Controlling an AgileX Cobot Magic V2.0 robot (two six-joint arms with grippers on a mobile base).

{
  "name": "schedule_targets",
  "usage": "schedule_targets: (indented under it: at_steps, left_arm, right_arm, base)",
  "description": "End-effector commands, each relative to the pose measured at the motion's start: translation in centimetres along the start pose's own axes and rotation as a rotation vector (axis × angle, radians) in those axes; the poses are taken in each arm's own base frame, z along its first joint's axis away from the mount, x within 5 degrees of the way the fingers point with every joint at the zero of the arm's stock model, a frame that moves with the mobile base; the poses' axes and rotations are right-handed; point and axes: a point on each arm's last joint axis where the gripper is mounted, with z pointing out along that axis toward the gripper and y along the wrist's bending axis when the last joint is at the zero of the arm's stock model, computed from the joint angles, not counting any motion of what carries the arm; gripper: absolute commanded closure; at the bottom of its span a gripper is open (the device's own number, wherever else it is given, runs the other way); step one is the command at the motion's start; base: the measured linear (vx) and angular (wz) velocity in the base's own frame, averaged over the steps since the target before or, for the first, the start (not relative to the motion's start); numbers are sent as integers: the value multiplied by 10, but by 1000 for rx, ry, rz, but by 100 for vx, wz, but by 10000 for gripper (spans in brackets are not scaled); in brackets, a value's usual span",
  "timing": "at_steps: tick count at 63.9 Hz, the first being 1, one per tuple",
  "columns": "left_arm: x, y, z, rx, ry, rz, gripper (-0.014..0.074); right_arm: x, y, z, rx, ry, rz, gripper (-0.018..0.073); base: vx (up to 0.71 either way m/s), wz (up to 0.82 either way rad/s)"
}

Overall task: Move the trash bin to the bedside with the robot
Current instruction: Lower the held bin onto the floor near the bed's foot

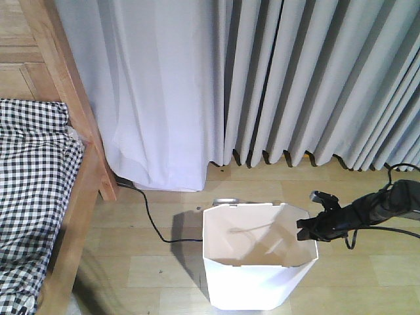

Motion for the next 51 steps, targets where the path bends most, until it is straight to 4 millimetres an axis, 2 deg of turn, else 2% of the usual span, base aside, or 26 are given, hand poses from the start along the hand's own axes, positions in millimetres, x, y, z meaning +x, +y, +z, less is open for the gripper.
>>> schedule_targets:
  at_steps: [1, 19, 27, 34, 43, 51]
  left_arm:
    - [-15, -1, -2, 5, -102, -6, 603]
    - [-15, -1, -2, 5, -102, -6, 603]
    - [-15, -1, -2, 5, -102, -6, 603]
    - [-15, -1, -2, 5, -102, -6, 603]
    - [-15, -1, -2, 5, -102, -6, 603]
    - [-15, -1, -2, 5, -102, -6, 603]
  right_arm:
    - [-32, 25, -28, -118, -24, -1, 546]
    - [-33, 24, -22, -26, -9, -25, 503]
    - [-32, 23, -22, -15, 2, -43, 435]
    - [-31, 22, -23, -11, 6, -50, 330]
    - [-32, 21, -23, 1, -2, -50, 114]
    - [-32, 21, -23, 2, -3, -51, -28]
  base:
    - [0, 0]
    - [0, 0]
    - [0, 0]
    - [0, 0]
    - [0, 0]
    - [0, 0]
